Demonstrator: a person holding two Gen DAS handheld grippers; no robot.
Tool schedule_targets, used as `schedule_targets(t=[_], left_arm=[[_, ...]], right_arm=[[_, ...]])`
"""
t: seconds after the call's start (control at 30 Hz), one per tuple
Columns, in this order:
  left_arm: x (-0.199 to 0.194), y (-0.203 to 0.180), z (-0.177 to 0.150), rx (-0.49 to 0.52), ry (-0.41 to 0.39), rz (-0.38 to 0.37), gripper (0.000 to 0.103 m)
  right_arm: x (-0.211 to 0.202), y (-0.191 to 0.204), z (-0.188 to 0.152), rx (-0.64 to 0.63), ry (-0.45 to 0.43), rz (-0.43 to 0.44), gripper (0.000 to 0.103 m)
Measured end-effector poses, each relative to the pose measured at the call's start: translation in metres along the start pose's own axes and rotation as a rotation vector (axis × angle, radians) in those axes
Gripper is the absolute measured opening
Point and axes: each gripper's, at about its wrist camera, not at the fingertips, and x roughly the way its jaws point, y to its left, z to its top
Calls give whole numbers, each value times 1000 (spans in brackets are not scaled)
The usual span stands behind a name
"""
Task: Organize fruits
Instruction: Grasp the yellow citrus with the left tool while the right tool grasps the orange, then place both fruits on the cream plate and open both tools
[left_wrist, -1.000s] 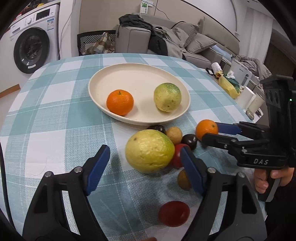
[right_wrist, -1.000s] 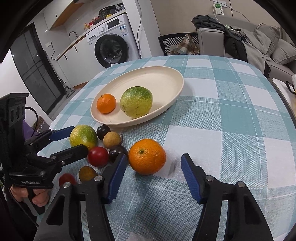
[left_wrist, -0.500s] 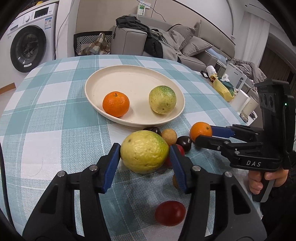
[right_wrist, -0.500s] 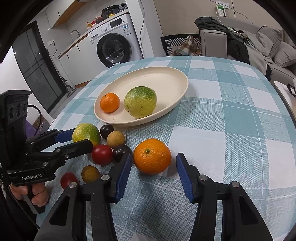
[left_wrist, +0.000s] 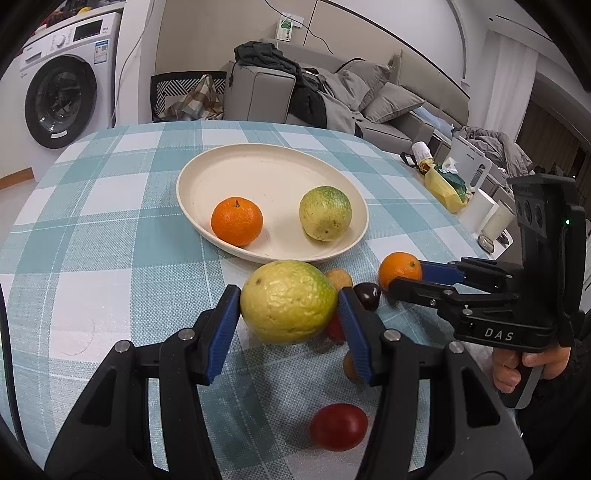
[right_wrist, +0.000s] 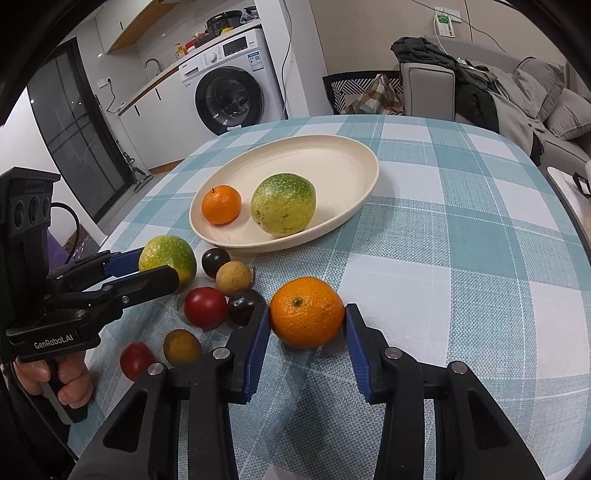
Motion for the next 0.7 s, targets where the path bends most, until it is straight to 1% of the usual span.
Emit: schedule_targets(t=[0.33,0.57,0.7], left_arm=[[-3,2,4,-4,-18,15,51],[-6,3,14,0,-38,23,51],[-2,3,22,8,-35,24,51]], right_arm=[[-11,4,3,-4,-51,13,41],[-15,9,8,-12,-73,22,41],[-19,11,13,-7,-107,10,41]])
